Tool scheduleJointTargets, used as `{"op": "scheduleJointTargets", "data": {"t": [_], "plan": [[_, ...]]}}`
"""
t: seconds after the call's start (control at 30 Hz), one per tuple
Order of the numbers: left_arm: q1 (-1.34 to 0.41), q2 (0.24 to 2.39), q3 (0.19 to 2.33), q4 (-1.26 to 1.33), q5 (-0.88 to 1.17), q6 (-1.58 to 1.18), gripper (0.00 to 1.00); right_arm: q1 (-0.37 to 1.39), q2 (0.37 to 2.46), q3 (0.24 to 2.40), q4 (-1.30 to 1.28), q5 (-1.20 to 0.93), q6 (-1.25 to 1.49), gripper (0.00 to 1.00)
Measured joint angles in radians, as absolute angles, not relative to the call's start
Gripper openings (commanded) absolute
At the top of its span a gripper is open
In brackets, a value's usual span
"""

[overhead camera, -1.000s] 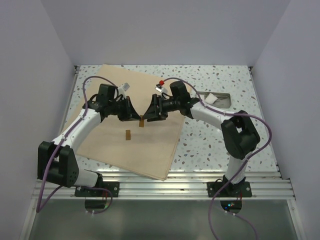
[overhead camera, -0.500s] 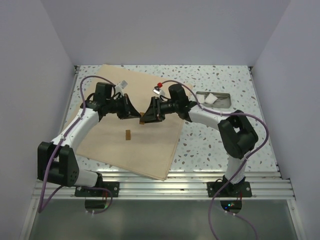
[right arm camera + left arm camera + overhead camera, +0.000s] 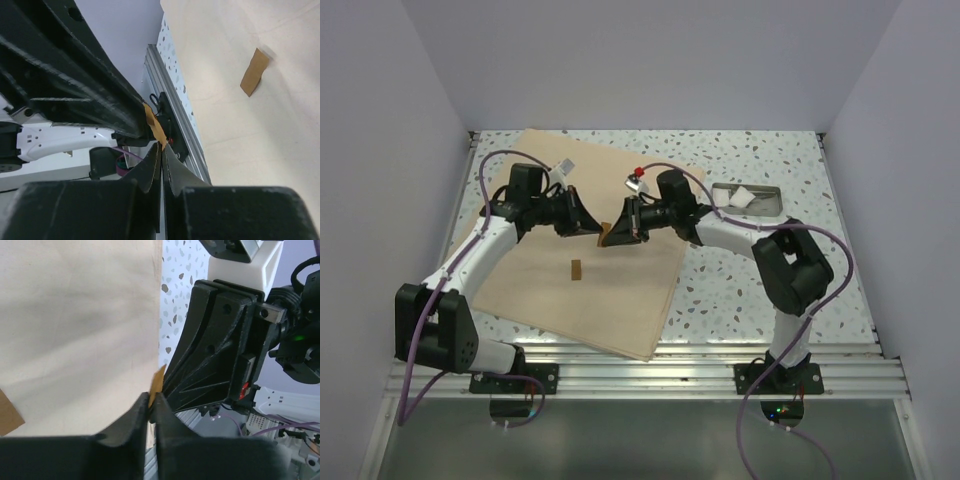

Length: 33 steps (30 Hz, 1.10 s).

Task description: Prepare the surgical pack

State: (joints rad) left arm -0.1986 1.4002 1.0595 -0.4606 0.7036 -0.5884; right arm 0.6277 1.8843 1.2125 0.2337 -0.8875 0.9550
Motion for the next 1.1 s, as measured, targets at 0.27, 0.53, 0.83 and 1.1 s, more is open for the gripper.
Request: {"op": "scheduleJointTargets", "data": {"t": [0.27,0.53,0.83,1.1], "plan": [[-0.174,1.446,1.159,-0.550,0.577,-0.505,0.65,0.547,1.892,1.237,0.020,-0.777,0.840,0.00],[-0.165,1.521,1.184,-0.586,0.455,-0.416,0.62,0.216,1.892,1.339,-0.309,-0.436,0.675,0.00],[-0.165,1.604,1.116,-0.584,0.453,-0.398,0.61,-0.081,1.930,1.384,-0.387,-0.252,0.672,0.00],[-0.165,1.639,1.120,-0.585,0.454,-0.381,0.61,-0.162,2.041,1.465,-0.410,-0.221,0.651,0.00]]}}
